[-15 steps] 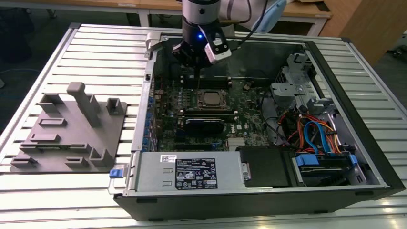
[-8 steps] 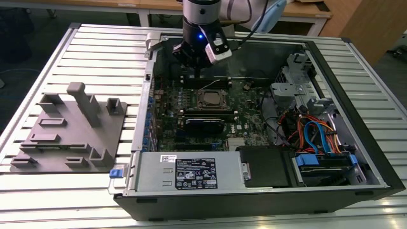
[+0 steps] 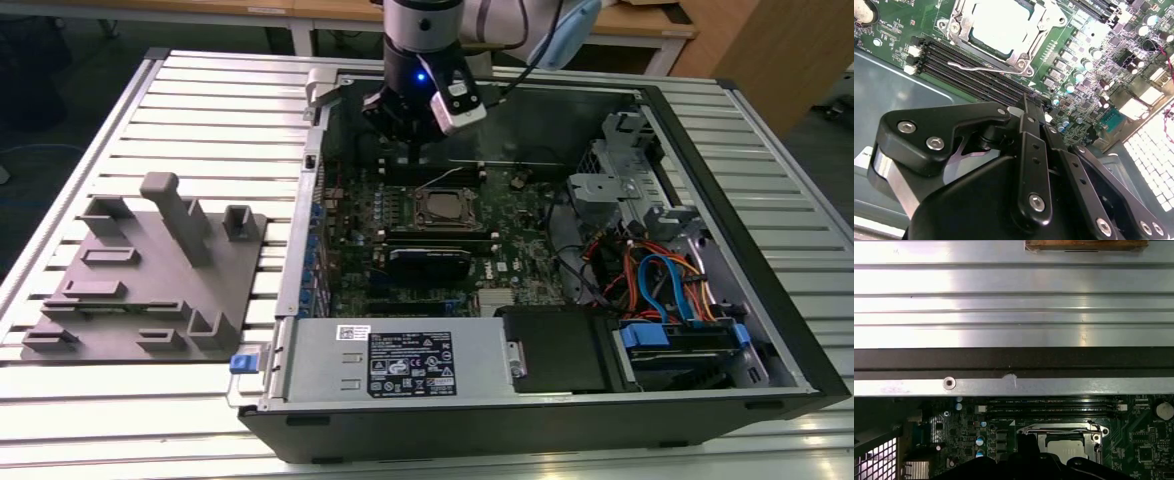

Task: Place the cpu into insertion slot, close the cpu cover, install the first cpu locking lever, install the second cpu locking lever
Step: 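Install the first cpu locking lever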

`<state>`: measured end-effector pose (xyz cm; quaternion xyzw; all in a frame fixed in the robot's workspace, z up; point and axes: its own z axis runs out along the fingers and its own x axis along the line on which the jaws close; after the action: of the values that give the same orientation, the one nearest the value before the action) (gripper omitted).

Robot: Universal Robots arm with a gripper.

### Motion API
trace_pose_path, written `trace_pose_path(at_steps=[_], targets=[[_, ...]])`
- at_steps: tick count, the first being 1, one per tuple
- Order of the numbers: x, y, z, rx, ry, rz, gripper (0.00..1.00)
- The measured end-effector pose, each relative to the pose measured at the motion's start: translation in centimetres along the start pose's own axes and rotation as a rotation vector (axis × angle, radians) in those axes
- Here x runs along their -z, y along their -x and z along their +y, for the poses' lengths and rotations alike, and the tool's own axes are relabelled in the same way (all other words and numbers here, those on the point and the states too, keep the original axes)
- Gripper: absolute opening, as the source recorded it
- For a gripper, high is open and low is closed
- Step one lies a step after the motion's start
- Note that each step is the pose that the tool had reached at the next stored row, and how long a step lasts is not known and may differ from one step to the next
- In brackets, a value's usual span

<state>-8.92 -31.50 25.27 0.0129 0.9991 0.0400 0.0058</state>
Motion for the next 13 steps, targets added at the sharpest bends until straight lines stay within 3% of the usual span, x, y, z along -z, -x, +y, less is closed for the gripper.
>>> trace_pose_path(at_steps=[3, 6, 7, 9, 13], targets=[[-0.09, 0.04, -0.05, -0.006, 0.0027, -0.0004, 0.11], [-0.18, 0.06, -0.12, -0.010, 0.0118, -0.0005, 0.11], [-0.22, 0.06, -0.16, -0.010, 0.0155, -0.0003, 0.11], [-0.30, 0.06, -0.20, -0.010, 0.0313, 0.0000, 0.11], [-0.41, 0.07, -0.21, -0.010, 0.0312, -0.0004, 0.11]])
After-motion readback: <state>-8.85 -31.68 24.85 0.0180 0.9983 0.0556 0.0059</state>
